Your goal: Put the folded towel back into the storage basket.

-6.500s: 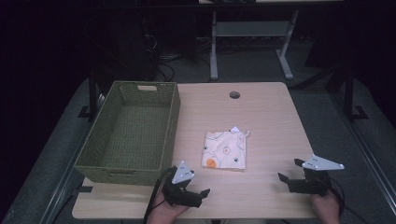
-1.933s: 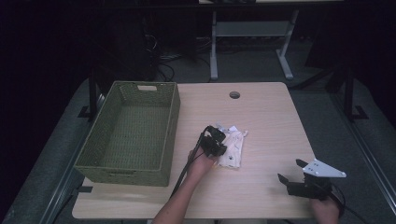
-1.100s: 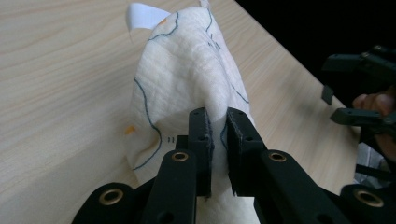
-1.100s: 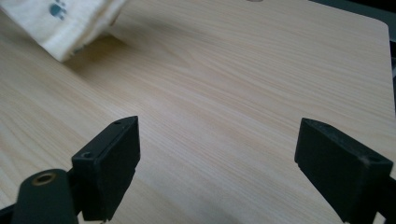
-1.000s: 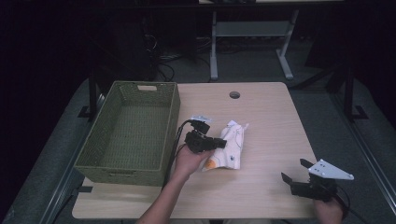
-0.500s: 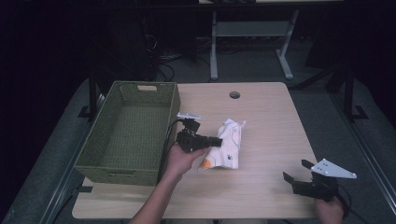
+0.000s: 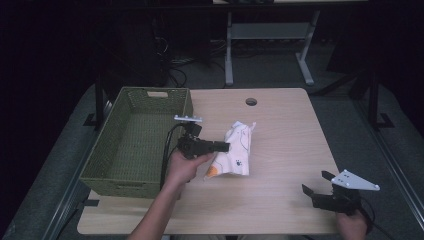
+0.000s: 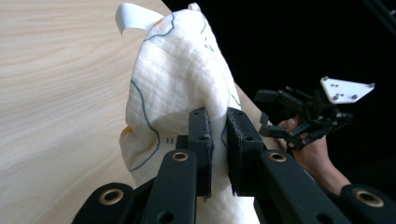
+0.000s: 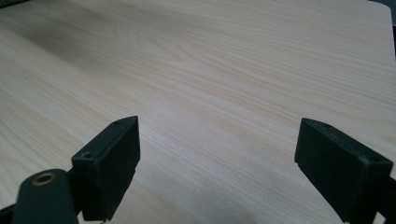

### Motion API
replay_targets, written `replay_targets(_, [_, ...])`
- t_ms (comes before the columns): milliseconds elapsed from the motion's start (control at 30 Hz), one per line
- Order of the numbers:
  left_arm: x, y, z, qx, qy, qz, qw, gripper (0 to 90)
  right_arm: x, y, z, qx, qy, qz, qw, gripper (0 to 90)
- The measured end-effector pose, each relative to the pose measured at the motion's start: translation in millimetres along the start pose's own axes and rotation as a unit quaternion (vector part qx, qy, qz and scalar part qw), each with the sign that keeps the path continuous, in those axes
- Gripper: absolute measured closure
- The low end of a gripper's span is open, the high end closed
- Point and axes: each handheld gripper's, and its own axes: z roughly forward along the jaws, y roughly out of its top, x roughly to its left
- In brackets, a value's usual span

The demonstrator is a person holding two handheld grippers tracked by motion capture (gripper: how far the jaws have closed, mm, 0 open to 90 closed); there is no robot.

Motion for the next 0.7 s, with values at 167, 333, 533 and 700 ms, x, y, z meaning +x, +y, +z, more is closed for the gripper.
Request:
replay_targets(167, [2.4, 2.4, -9.9, -0.001, -0.01, -0.014, 0.9998, 81.3, 0.1, 0.0, 0.7, 0.001, 0.0, -0.004, 1.0, 13.6])
replay_targets(333, [2.5, 5.7, -22.2, -0.003, -0.013, -0.014, 0.9998, 81.2, 0.7, -0.7, 0.0, 0.002, -0.001, -0.003, 1.0, 13.6])
replay_targets(533, [1.5, 11.5, -43.8, -0.01, -0.012, -0.017, 0.9997, 81.1, 1.6, -0.8, 0.1, 0.003, -0.001, -0.002, 1.0, 13.6])
replay_targets(700, [-0.7, 16.0, -60.6, -0.022, -0.011, -0.017, 0.9996, 80.7, 2.2, -0.6, -0.6, 0.004, 0.001, -0.003, 1.0, 13.6])
